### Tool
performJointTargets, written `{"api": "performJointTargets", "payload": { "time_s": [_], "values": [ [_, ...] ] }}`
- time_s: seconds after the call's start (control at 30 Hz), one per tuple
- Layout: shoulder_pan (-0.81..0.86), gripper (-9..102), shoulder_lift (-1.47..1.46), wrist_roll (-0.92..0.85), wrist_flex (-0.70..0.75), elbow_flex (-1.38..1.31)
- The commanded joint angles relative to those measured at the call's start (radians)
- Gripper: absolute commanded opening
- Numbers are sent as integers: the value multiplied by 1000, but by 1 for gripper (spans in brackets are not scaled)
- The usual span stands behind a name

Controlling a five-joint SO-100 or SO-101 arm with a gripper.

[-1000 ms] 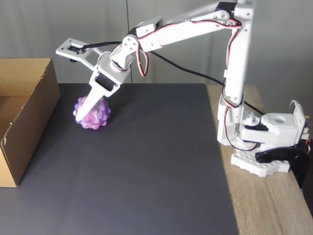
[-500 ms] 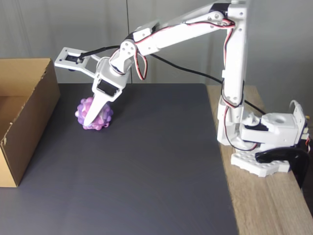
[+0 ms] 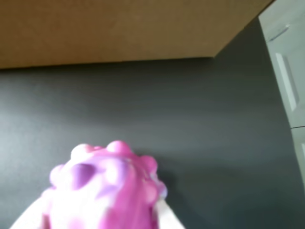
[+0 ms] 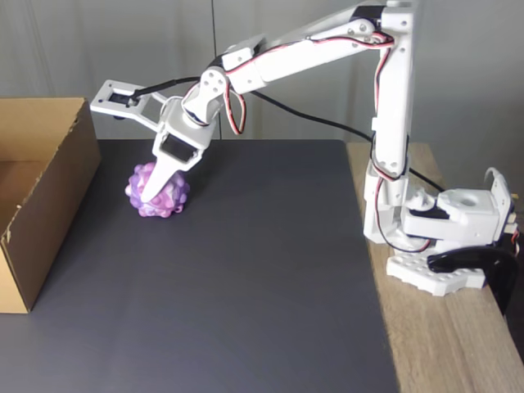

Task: Grasp a ball and put it in the box.

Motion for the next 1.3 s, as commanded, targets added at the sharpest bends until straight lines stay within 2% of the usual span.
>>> {"api": "performJointTargets", "payload": {
  "time_s": [0.0, 0.3, 0.47, 0.63, 1.07, 1.27],
  "values": [
    [-11, 21, 5, 17, -5, -23],
    [-2, 16, 2, 8, -6, -23],
    [-2, 21, 29, -25, -9, -31],
    [-3, 21, 71, -92, 2, -37],
    [0, 14, 155, -104, 81, -66],
    [-6, 15, 253, -149, 126, -86]
  ]
}}
